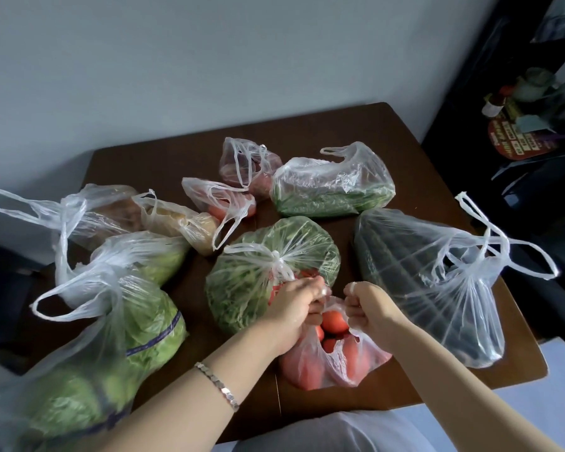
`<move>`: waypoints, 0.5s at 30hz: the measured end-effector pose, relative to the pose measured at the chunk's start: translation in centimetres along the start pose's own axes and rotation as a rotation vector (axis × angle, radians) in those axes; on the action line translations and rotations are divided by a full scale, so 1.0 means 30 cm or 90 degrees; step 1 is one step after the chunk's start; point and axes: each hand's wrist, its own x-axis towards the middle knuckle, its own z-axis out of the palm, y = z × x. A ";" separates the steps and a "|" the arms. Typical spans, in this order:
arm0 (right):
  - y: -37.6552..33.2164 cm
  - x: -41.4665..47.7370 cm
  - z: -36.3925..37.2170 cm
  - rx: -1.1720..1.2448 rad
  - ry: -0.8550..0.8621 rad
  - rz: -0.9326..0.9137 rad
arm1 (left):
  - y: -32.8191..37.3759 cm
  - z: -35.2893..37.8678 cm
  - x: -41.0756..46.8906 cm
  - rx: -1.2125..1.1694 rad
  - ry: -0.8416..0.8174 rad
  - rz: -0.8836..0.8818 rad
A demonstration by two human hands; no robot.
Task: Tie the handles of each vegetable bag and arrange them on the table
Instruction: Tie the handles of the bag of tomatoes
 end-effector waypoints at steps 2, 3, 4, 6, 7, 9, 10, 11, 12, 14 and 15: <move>0.011 0.003 0.013 0.011 0.004 -0.008 | -0.013 0.012 -0.008 0.045 0.002 0.012; 0.015 0.002 0.019 0.003 0.001 -0.017 | -0.018 0.020 -0.011 0.051 0.003 0.010; 0.020 0.002 0.026 -0.019 0.000 -0.031 | -0.025 0.025 -0.008 0.062 0.002 0.010; 0.025 -0.002 0.037 -0.064 0.008 -0.057 | -0.025 0.038 -0.009 0.113 -0.005 0.028; 0.024 -0.004 0.038 -0.065 0.014 -0.056 | -0.021 0.043 -0.011 0.138 -0.002 0.042; 0.015 -0.008 0.033 -0.042 0.021 -0.029 | -0.014 0.044 -0.010 0.169 0.012 0.071; 0.009 -0.010 0.028 -0.032 0.018 -0.013 | -0.014 0.045 -0.006 0.180 0.019 0.083; 0.004 -0.012 0.024 -0.018 0.014 0.000 | -0.015 0.049 -0.004 0.191 0.028 0.090; -0.003 -0.018 0.024 0.001 0.007 0.009 | -0.018 0.054 0.000 0.198 0.037 0.096; -0.007 -0.030 0.031 0.025 0.002 0.022 | -0.023 0.070 0.008 0.215 0.053 0.095; -0.005 -0.032 0.036 0.028 0.007 0.025 | -0.027 0.079 0.009 0.232 0.058 0.084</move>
